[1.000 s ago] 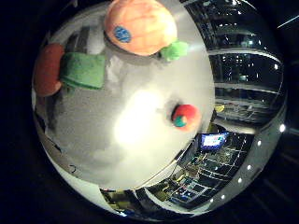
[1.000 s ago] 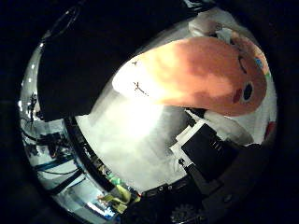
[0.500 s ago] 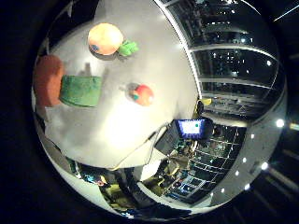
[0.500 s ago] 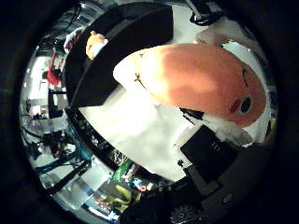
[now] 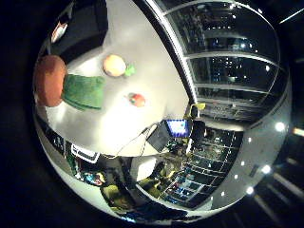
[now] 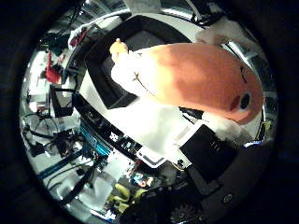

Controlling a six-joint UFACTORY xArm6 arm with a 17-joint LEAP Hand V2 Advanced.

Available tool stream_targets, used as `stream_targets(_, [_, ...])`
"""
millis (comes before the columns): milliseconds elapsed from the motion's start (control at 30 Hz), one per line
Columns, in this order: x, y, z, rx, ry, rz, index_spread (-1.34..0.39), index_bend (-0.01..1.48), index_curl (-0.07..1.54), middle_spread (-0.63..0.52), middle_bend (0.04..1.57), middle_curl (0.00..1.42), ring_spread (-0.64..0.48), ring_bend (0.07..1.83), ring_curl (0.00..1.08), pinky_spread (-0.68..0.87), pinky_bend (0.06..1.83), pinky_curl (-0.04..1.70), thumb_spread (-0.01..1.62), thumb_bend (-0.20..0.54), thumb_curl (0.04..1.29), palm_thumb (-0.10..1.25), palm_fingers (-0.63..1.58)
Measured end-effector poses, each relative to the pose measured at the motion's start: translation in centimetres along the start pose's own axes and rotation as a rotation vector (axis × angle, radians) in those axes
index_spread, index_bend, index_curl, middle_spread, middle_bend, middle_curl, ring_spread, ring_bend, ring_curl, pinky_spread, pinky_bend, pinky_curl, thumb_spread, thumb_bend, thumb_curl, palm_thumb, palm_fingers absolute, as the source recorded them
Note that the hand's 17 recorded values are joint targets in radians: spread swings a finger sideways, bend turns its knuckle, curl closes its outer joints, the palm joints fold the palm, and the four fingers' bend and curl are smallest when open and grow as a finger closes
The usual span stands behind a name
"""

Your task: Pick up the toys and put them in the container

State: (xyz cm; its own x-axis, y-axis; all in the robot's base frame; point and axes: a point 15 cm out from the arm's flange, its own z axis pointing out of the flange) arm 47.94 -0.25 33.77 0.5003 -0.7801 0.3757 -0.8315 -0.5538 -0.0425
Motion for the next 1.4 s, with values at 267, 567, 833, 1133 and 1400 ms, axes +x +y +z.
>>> stream_targets(267, [-8.0, -8.6, -0.4, 0.072, -0.061, -0.024, -0.41, 1.29, 0.53, -0.34, 0.47, 0.38, -0.07, 0.17, 0.08, 0.35, 0.18, 0.19, 0.89, -0.02, 0.41, 1.06, 0.48])
stream_targets(567, [-12.0, -17.7, 2.1, 0.152, -0.111, 0.028, -0.46, 1.0, 0.47, -0.3, 0.38, 0.36, -0.12, 0.25, 0.14, 0.36, 0.25, 0.2, 0.94, -0.016, 0.41, 1.07, 0.43])
stream_targets(833, [-12.6, -20.4, 4.9, 0.083, -0.11, 0.018, -0.49, 0.12, 0.21, -0.06, 0.19, 0.31, 0.03, 0.47, 0.22, 0.38, 0.61, 0.31, 0.92, -0.042, 0.4, 0.96, 0.06])
stream_targets(1133, [-6.8, -17.9, 6.1, 0.006, -0.037, 0.018, -0.49, 0.14, 0.19, 0.05, 0.19, 0.31, 0.15, 0.48, 0.23, 0.41, 0.7, 0.32, 0.84, -0.032, 0.41, 0.88, -0.04])
stream_targets(1400, [6.6, -10.2, 6.7, -0.043, -0.006, 0.221, -0.41, 0.15, 0.21, 0.05, 0.27, 0.34, 0.16, 0.42, 0.23, 0.4, 0.62, 0.29, 0.92, -0.042, 0.37, 0.79, 0.0])
